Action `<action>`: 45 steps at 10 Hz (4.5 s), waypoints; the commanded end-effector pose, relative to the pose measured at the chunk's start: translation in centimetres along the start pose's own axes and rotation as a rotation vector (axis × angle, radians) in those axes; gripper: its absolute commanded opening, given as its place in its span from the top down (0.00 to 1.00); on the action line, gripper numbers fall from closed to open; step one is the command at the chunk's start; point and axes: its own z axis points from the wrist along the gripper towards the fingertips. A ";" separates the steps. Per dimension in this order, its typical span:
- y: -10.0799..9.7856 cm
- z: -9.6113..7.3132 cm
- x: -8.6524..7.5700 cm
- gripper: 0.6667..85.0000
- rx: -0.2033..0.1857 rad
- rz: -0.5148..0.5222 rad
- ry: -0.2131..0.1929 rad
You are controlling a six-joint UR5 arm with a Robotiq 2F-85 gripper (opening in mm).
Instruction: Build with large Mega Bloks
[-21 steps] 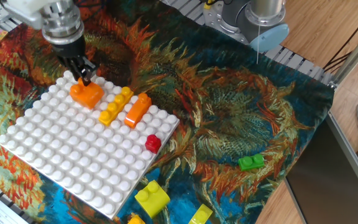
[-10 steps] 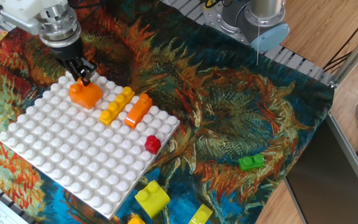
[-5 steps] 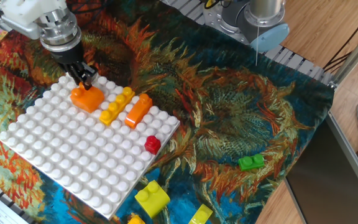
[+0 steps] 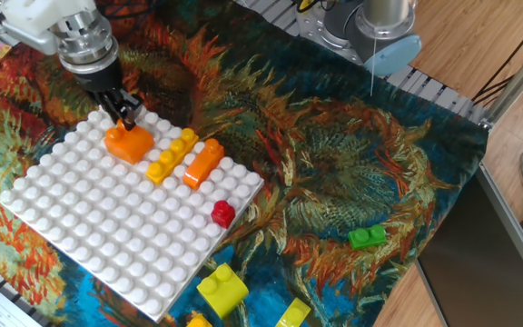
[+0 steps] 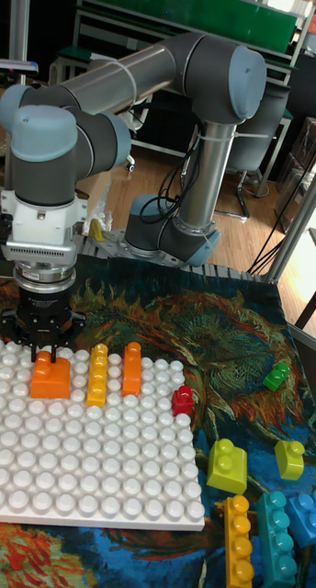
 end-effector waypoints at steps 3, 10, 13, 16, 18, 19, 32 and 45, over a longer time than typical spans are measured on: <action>0.6 0.3 -0.5 0.99 -0.008 0.015 0.006; -1.3 0.2 -1.1 0.58 0.073 -0.101 -0.005; -1.3 -0.5 -1.7 0.35 0.066 -0.163 -0.030; -0.9 -2.4 -1.3 0.39 0.063 -0.169 -0.029; -0.1 -3.2 -1.3 0.99 0.060 -0.123 -0.031; 0.0 -2.8 -1.8 0.99 0.050 -0.123 -0.047; -0.4 -1.5 -1.1 0.99 0.047 -0.132 -0.004; 7.8 -2.0 -1.8 0.52 0.030 0.094 -0.092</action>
